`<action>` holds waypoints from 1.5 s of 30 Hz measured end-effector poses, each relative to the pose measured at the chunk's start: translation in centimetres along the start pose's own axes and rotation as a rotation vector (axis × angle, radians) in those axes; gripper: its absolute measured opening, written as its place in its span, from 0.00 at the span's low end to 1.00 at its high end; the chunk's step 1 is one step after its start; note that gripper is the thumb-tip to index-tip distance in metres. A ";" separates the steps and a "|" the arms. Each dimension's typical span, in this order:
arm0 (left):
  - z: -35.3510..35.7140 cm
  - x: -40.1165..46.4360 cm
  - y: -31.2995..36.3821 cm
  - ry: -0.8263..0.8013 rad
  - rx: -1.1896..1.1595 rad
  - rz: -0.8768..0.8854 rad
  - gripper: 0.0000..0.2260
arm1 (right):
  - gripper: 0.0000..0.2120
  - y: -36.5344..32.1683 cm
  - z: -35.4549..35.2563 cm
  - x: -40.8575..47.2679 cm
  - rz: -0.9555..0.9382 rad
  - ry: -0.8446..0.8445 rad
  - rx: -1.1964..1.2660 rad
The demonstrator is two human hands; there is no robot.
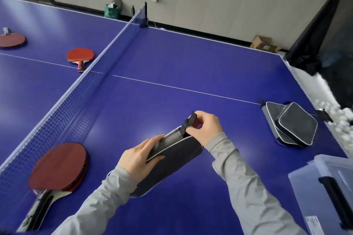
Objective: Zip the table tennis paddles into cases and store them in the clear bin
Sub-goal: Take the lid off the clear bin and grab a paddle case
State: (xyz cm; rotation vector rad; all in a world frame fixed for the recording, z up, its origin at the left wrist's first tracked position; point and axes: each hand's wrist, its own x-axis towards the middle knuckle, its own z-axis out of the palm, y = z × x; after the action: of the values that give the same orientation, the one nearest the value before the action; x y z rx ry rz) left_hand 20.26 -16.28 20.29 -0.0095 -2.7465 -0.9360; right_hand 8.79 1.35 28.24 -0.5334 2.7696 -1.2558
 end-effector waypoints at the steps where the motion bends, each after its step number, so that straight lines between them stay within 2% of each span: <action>1: -0.2 -0.1 -0.4 0.016 -0.013 0.008 0.25 | 0.12 -0.3 0.5 -0.3 0.012 0.056 0.015; 4: -0.9 -0.3 -1.4 0.044 -0.084 0.023 0.24 | 0.17 -0.9 1.6 -0.9 0.028 0.214 0.025; 9: -2.4 -1.0 -3.5 0.085 -0.269 -0.032 0.22 | 0.12 -1.1 1.9 -1.1 0.134 0.359 0.108; 17: -6.2 -1.7 -4.4 0.251 -0.577 -0.112 0.21 | 0.12 0.3 1.9 -1.3 0.237 0.429 0.164; 21: -6.7 -1.3 -5.0 0.213 -0.728 -0.202 0.19 | 0.12 1.4 2.1 -2.0 0.292 0.415 0.222; 29: -6.0 -0.4 -5.0 0.072 -0.925 -0.405 0.15 | 0.14 2.5 0.3 -3.4 0.134 0.292 0.128; 32: -5.7 -0.2 -4.6 0.052 -0.967 -0.480 0.13 | 0.10 3.2 -0.2 -4.0 0.102 0.249 0.020; 36: -4.9 -0.2 -3.8 0.083 -0.996 -0.566 0.12 | 0.05 4.2 -0.5 -5.2 0.060 0.244 -0.061; 45: -2.4 0.9 -1.8 0.283 -0.980 -0.724 0.13 | 0.08 5.7 0.8 -8.6 -0.095 0.284 -0.164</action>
State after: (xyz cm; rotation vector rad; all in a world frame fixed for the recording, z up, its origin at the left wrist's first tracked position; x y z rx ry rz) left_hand 19.76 -19.18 21.24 0.8905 -1.7627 -2.1486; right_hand 15.36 7.08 22.69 -0.5417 3.1382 -1.2154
